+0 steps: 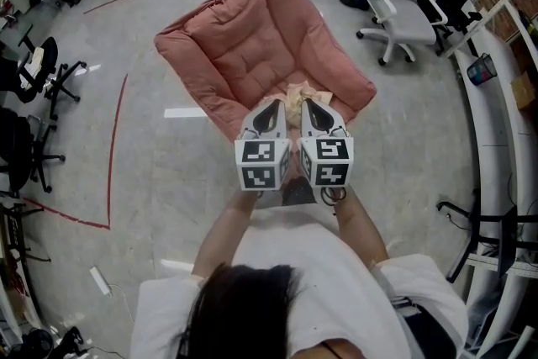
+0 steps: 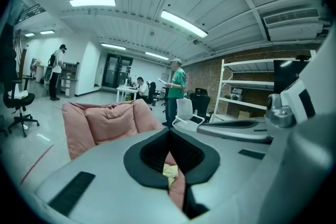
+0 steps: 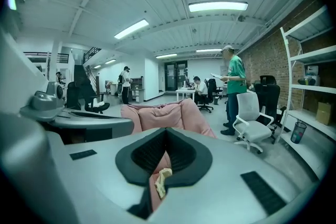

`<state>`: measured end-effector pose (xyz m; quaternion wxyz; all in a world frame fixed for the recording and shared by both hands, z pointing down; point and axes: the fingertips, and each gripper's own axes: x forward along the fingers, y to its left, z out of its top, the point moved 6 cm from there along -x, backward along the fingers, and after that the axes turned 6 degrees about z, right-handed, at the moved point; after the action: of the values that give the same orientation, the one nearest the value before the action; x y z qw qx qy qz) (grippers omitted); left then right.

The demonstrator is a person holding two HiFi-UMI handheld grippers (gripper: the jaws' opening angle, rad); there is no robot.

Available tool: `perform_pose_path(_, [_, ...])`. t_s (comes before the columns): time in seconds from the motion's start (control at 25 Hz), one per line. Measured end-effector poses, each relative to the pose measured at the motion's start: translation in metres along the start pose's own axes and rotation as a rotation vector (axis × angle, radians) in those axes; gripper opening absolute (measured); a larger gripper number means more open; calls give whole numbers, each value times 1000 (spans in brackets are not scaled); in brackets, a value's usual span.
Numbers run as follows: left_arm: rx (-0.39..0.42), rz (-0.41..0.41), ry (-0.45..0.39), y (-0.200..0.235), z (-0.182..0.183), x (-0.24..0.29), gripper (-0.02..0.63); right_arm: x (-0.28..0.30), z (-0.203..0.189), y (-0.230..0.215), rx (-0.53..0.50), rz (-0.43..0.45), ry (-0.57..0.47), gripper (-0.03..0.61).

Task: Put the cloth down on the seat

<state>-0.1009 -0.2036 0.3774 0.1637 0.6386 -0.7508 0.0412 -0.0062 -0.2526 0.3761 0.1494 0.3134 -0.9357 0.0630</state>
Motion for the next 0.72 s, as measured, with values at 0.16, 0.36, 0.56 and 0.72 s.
perform_pose_path(0.16, [4, 2, -5, 0, 0, 5, 28, 1, 1, 0, -20, 5, -3, 27])
perform_pose_path(0.36, [27, 6, -6, 3, 0, 10, 28, -2, -3, -3, -23, -3, 0, 27])
perform_pose_path(0.56, [14, 12, -15, 2, 0, 9, 28, -3, 0, -4, -29, -9, -14, 26])
perform_pose_path(0.72, [13, 22, -10, 0, -4, 9, 28, -4, -1, -5, -35, -11, -17, 26])
